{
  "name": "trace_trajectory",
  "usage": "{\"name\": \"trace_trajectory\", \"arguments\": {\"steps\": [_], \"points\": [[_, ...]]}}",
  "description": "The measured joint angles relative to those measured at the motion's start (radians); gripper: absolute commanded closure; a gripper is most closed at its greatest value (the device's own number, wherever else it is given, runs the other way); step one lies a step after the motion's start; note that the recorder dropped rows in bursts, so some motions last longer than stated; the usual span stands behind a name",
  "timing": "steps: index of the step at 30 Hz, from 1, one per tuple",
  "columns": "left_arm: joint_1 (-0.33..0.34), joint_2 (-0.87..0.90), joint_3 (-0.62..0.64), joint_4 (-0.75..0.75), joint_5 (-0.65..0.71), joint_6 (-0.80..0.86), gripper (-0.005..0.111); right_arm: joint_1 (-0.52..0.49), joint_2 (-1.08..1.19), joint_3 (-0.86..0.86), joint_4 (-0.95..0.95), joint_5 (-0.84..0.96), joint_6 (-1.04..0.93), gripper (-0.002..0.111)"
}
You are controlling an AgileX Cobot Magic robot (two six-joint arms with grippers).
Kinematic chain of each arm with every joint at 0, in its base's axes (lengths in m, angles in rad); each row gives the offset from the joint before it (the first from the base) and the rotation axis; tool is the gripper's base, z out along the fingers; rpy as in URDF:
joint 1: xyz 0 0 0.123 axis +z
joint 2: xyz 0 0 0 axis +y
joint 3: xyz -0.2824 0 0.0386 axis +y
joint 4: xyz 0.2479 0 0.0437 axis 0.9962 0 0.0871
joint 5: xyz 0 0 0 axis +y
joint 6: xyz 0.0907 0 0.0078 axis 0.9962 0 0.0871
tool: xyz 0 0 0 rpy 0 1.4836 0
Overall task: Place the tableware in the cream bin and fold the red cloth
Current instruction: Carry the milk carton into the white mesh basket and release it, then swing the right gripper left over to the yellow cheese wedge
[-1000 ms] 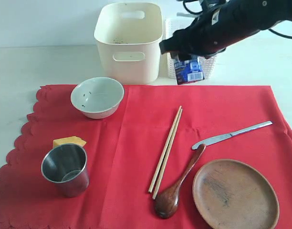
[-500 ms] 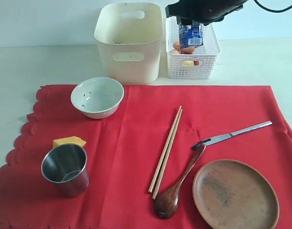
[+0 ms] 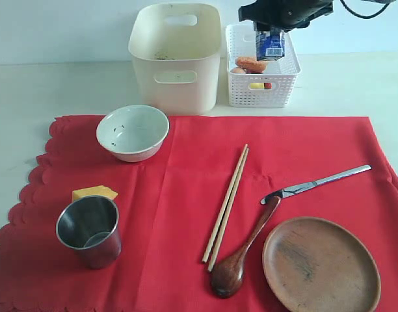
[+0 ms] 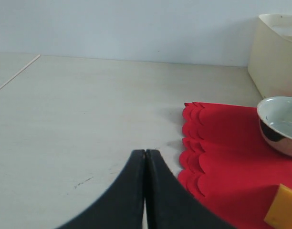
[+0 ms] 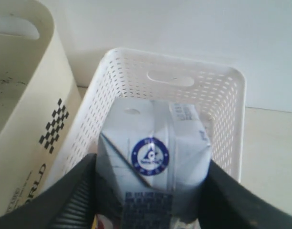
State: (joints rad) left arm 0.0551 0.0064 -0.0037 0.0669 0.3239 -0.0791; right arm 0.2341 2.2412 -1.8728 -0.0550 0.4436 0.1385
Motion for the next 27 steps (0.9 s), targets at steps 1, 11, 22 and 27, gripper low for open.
{"name": "trace_trajectory", "arguments": {"steps": [1,11,22,27], "points": [[0.0,0.0,0.0,0.0,0.0,0.0,0.106,-0.004,0.008,-0.006,0.0,0.001,0.0,0.108],[0.0,0.0,0.0,0.0,0.0,0.0,0.106,-0.013,0.036,-0.012,-0.004,0.008,0.0,0.08],[0.0,0.0,0.0,0.0,0.0,0.0,0.106,-0.013,0.036,-0.015,-0.006,0.011,0.0,0.03],[0.0,0.0,0.0,0.0,0.0,0.0,0.106,-0.013,0.031,-0.019,-0.004,0.034,0.0,0.027]]}}
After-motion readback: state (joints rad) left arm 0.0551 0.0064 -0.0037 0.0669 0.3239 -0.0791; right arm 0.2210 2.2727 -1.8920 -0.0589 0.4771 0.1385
